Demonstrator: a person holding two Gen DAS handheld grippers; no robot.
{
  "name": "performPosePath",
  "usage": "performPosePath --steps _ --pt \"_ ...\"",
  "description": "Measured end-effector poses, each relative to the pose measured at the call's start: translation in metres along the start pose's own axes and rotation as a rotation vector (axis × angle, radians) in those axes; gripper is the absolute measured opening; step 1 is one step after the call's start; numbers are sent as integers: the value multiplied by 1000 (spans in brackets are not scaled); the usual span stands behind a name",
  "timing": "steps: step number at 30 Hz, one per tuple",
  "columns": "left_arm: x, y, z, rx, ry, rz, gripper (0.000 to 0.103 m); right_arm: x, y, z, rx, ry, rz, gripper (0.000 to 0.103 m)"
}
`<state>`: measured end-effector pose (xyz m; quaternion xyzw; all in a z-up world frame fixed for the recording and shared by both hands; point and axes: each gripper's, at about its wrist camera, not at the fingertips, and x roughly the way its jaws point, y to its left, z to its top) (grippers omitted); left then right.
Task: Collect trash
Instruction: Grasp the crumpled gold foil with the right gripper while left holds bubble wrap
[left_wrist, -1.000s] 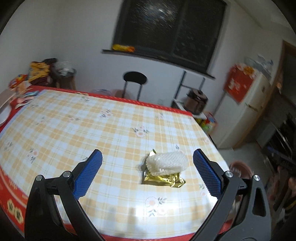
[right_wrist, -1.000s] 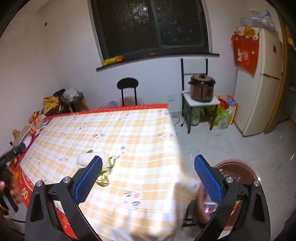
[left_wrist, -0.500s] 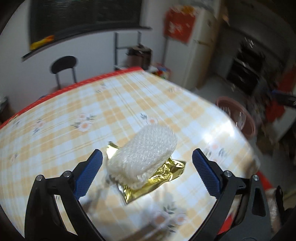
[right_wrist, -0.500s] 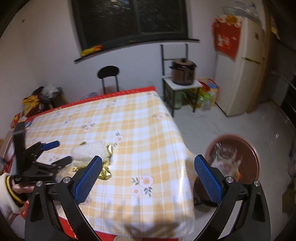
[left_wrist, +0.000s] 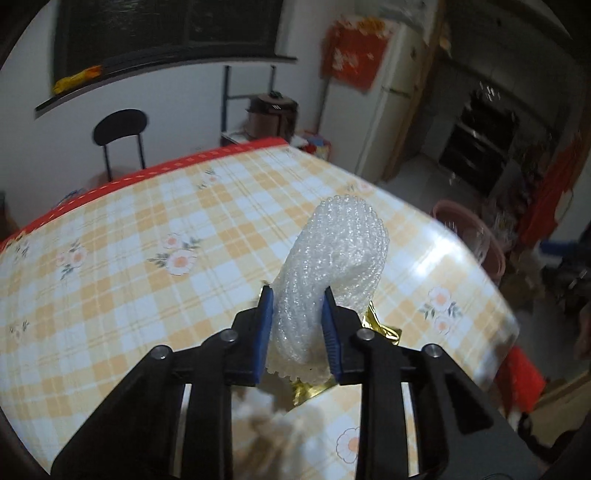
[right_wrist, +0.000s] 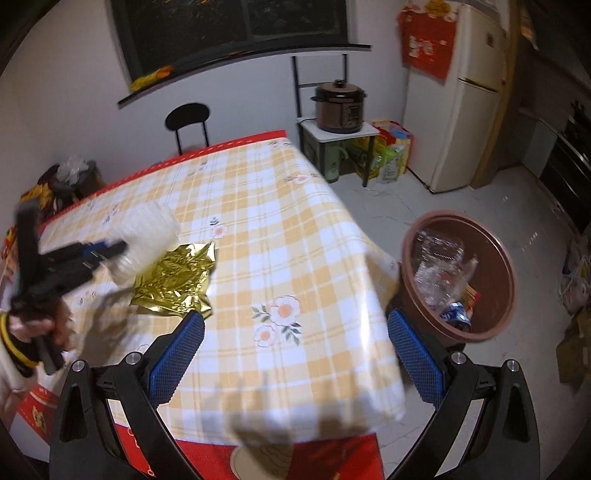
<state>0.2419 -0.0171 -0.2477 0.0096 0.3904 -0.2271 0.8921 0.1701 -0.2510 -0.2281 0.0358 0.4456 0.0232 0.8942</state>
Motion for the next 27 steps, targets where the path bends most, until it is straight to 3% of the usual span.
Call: performPosePath --steps 4,10,19,22,27 --pt "-52 41 -12 -191 -102 22 28 24 40 7 -135 27 51 98" --pt "-107 82 -58 -371 -159 96 28 87 112 8 -341 158 206 98" --pt "-163 118 -111 -524 -203 198 28 152 188 -5 -636 215 158 97" --pt "-172 122 -117 -535 -217 208 28 162 198 -6 -664 230 139 85" --pt "-179 124 -123 -548 -226 209 28 171 203 -4 -674 238 118 75"
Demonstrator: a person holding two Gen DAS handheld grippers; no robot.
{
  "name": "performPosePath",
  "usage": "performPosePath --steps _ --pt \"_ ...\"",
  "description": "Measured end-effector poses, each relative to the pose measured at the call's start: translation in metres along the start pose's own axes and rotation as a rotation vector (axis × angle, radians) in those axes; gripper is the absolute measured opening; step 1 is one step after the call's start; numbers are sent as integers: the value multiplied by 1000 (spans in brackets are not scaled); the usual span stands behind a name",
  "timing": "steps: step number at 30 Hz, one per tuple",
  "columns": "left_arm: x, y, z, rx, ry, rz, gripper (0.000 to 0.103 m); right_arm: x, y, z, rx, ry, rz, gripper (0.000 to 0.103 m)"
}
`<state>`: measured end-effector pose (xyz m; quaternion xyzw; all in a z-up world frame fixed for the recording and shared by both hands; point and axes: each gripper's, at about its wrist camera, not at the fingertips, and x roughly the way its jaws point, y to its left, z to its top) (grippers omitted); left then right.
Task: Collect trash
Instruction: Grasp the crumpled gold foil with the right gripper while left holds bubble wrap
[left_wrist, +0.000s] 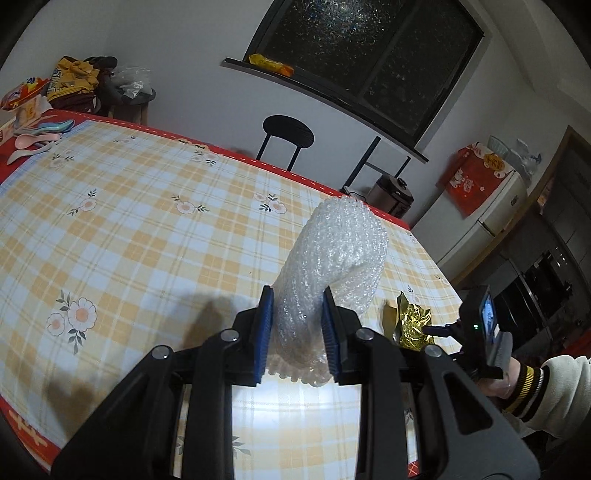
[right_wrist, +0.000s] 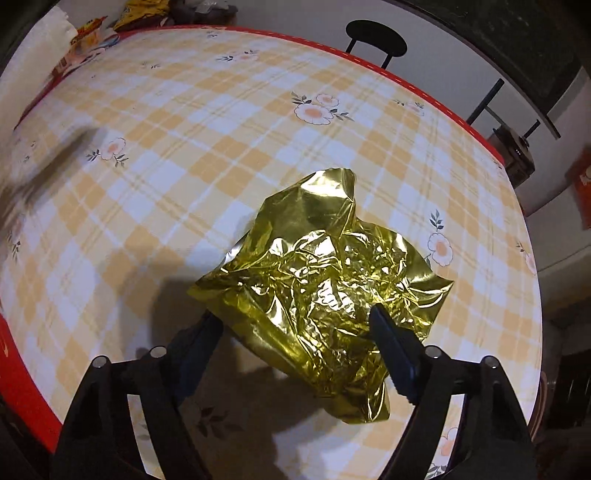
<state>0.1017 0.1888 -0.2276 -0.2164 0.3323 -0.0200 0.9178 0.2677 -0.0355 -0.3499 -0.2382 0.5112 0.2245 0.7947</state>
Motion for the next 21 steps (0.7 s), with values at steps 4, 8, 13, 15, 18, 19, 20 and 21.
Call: performPosePath --steps 4,8,13,15,18,19,20,21 --pt "0 -2 -1 3 4 -12 28 -1 -2 0 28 -1 12 62" --pt "5 -11 1 21 8 -36 28 -9 -8 -1 65 -25 37 43" --pt "9 -29 4 57 9 -74 28 -38 -20 -2 138 -105 68 22" --pt "11 -37 7 69 7 -88 28 -55 -27 -4 171 -151 78 19" --pt "12 -46 10 83 3 -109 28 -82 -39 -8 230 -220 95 11" --pt "13 -51 12 90 2 -119 28 -88 -42 -9 242 -235 98 5" --pt "13 -56 13 98 1 -128 28 -97 -46 -11 262 -256 105 5" --pt "14 -59 14 104 0 -135 28 -105 -51 -14 281 -275 115 5"
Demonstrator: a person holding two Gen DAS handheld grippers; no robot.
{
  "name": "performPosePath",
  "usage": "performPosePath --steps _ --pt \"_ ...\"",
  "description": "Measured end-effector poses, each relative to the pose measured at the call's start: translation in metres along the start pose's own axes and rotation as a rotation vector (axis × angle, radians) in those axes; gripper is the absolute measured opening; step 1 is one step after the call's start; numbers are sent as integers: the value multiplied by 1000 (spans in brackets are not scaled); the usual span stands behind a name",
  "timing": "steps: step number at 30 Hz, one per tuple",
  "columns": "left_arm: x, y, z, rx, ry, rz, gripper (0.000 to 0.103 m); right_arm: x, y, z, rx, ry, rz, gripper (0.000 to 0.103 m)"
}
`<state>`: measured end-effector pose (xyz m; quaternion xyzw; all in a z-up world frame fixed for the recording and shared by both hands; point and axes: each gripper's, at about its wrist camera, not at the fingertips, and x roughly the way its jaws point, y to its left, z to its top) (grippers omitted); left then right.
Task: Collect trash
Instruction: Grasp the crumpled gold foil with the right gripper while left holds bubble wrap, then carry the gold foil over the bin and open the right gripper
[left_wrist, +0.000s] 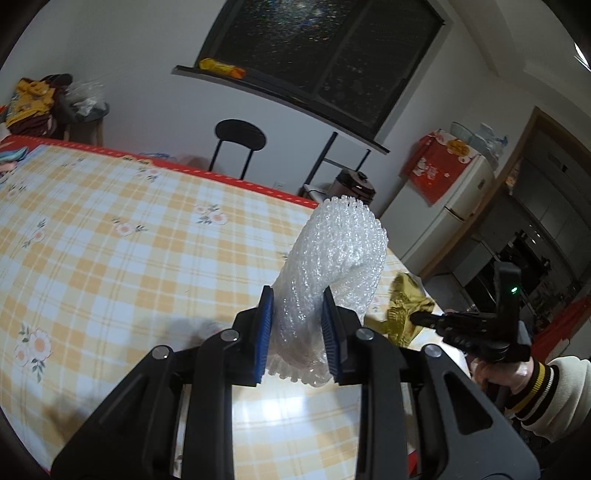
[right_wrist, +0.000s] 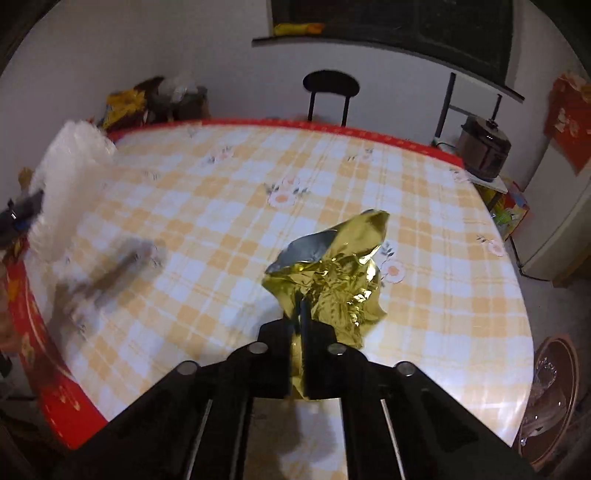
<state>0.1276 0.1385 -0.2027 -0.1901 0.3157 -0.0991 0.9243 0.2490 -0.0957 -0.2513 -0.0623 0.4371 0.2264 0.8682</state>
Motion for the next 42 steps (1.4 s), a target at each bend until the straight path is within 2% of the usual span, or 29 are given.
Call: performPosePath --steps 8,16,25,32,42 --pt "15 -36 10 58 4 -78 28 -53 -21 -2 74 -108 4 4" --pt "32 -71 19 101 27 -139 28 -94 -49 -18 121 -155 -62 4" --pt "67 -148 25 238 96 -196 27 -152 -107 -65 257 -238 -157 4" --pt "86 -210 22 278 113 -267 27 -190 -157 -99 340 -276 -216 4" --pt "114 -277 6 308 145 -311 27 -221 -213 -134 407 -292 -264 4"
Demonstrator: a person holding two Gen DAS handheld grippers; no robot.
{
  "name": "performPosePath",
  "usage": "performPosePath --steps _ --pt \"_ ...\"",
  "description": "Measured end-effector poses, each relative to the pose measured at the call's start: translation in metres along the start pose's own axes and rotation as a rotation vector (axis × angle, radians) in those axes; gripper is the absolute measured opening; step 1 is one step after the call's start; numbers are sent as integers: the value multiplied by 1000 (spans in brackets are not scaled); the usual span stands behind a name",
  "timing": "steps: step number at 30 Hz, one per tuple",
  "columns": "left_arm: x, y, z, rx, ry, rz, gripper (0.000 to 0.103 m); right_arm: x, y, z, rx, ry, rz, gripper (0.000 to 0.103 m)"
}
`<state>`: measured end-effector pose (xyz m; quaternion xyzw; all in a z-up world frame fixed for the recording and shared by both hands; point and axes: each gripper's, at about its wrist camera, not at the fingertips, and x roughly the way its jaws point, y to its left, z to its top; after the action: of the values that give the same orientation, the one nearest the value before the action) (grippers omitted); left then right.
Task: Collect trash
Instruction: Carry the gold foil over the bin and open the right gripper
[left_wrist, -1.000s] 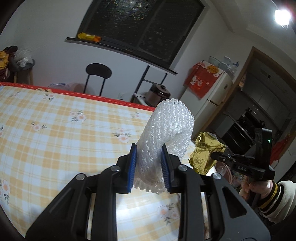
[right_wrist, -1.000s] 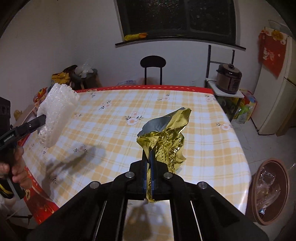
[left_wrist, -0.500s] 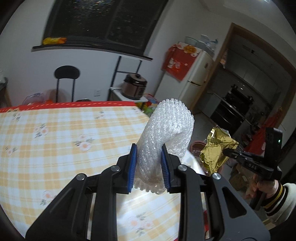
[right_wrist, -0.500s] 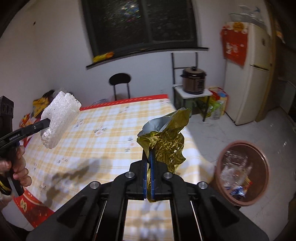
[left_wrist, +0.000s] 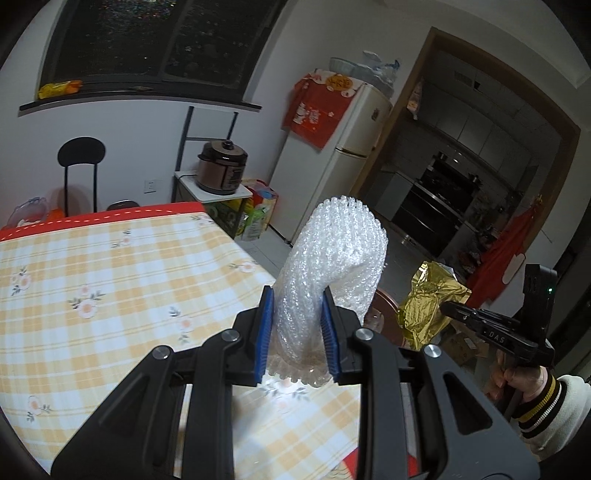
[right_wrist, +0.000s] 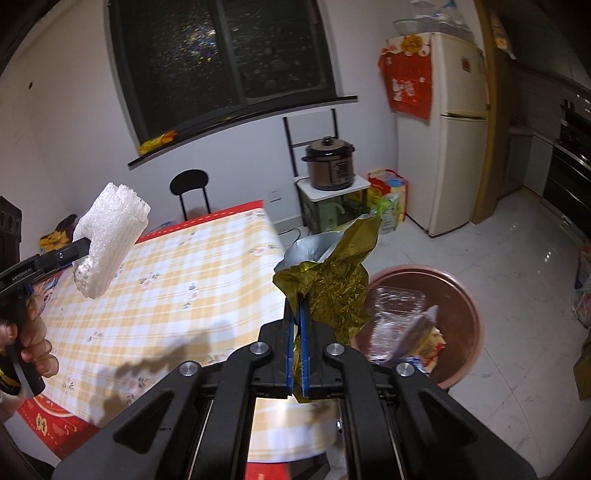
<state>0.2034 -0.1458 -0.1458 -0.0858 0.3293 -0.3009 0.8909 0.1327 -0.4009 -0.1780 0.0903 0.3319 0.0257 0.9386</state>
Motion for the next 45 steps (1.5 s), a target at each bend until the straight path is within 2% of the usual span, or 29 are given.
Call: performPosePath --steps 11,18,26,38,39,43,45 --pt "54 -61 8 40 33 -47 27 -10 -78 -1 80 -13 -36 4" --pt "70 -82 13 28 20 -44 27 -7 -123 -4 149 -18 -28 4" --pt "67 -91 19 15 -18 14 27 28 -182 -4 242 25 -24 5" --pt "43 -77 0 -84 -43 144 27 102 -196 10 197 162 -13 7" --pt "42 -77 0 -86 -45 148 27 105 -197 14 199 164 -10 10" --pt "38 -78 1 -89 -54 154 27 98 -200 27 206 116 -2 49" --pt "40 -80 3 -85 -57 149 27 92 -198 36 197 97 -12 53"
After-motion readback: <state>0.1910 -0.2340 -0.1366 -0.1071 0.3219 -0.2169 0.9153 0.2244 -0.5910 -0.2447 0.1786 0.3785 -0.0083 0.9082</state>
